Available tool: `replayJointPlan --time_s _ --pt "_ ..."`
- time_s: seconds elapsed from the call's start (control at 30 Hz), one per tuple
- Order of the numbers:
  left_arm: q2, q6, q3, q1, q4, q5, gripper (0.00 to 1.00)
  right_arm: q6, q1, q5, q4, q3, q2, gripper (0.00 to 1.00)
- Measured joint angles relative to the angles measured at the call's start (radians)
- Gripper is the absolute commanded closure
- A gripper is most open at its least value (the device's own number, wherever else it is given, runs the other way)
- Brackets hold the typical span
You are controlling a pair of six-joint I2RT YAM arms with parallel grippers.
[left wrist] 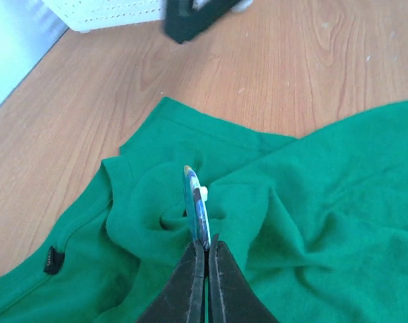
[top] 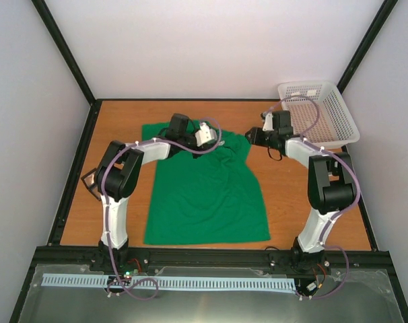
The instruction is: Pin the brooch onto the clothing
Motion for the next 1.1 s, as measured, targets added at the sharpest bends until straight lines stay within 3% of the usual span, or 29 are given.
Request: replayJointPlan --time_s 0.1,0.23,0.3,0.43,0.57,0.7,0.8,0.93,1.1 --pt "-0.045 0.046 -0.084 -0.035 0.092 -0.122 0.94 -0.08 0.003 0.097 -0.183 0.167 0.072 0.65" --pt "-0.057 0.123 -0.116 -0.095 0.143 -0.277 0.67 -0.151 0.01 0.165 -0.351 0.336 0.181 0.72" --pt "-0.06 0.143 -0.122 -0.111 0.15 -0.331 0.57 -0.169 0.02 0.18 -0.418 0.404 0.233 0.74" --pt "-0.093 0.117 -0.163 -0.123 0.148 -0.374 0.44 -0.192 0.051 0.192 -0.505 0.5 0.306 0.77" --pt "-0.215 0.007 -0.24 -0.088 0.139 -0.307 0.34 -0.208 0.077 0.204 -0.557 0.578 0.374 0.78" --pt "-0.363 -0.2 -0.314 0.026 0.204 -0.188 0.33 -0.223 0.085 0.231 -0.606 0.61 0.422 0.81" --pt "-0.376 -0.385 -0.296 0.122 0.235 -0.167 0.42 -0.233 0.084 0.255 -0.632 0.631 0.445 0.82" --pt "-0.209 -0.572 -0.08 0.199 0.101 -0.183 0.45 -0.242 0.084 0.318 -0.68 0.692 0.477 0.83" --pt "0.055 -0.657 0.225 0.229 -0.173 -0.222 0.45 -0.259 0.083 0.418 -0.753 0.822 0.55 0.83"
